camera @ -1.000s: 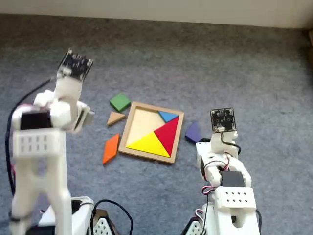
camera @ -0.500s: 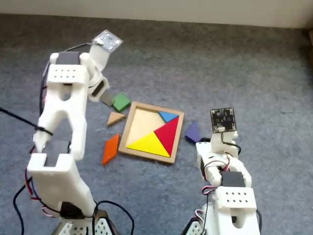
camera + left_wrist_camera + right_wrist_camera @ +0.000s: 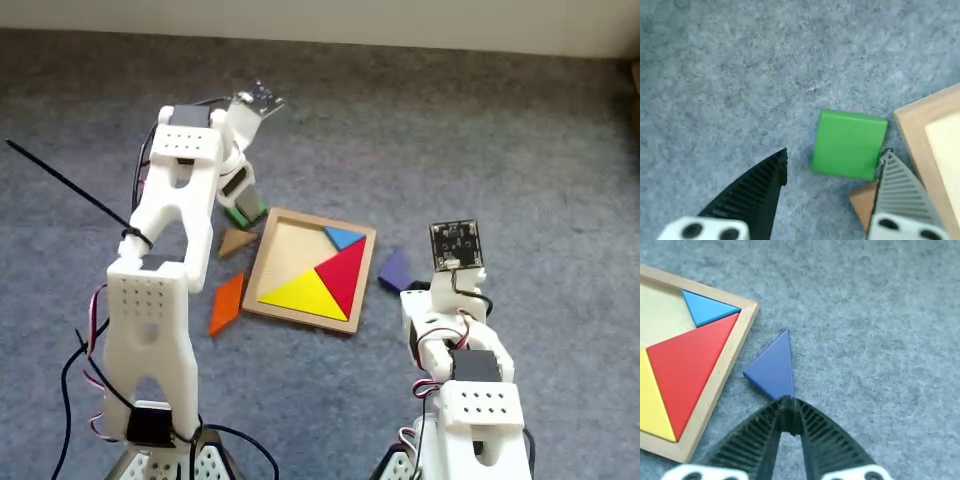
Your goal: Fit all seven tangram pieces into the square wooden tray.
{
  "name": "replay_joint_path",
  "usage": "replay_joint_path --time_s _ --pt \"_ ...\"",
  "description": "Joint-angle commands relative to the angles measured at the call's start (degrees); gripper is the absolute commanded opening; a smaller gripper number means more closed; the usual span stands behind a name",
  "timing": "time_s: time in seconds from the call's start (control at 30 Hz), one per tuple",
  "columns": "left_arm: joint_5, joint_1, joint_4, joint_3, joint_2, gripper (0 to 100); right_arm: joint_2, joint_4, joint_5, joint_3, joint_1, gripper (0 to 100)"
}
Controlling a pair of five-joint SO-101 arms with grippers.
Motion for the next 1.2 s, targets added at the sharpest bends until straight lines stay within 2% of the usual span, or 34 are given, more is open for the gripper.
replay_joint_path --time_s 0.0,0.17,0.43,0.7,0.8,0.97,1.17 --pt "-0.6 1.2 0.4 -4.6 1.4 28 -1.2 -1.3 -0.2 -0.2 0.7 1.0" --pt "-0.7 1.4 0.3 -5.5 3.7 28 -1.2 -1.3 -0.2 -0.2 0.7 1.0" --pt "-0.7 1.5 0.7 -5.2 3.8 16 -1.2 -1.3 -0.2 -0.2 0.7 1.0" --pt "-0.4 1.5 6.2 -8.4 3.5 14 -1.2 -1.3 -0.2 -0.2 0.7 1.0" --pt "-0.2 2.2 11.3 -12.3 3.5 14 -1.2 -1.3 -0.2 -0.2 0.8 1.0" --pt "4.8 4.8 19.9 -21.3 3.3 13 -1.3 -1.3 -0.2 -0.2 0.9 1.0" --pt "7.4 9.1 20.0 -16.0 -2.5 13 -1.3 -1.3 -0.2 -0.2 1.1 1.0"
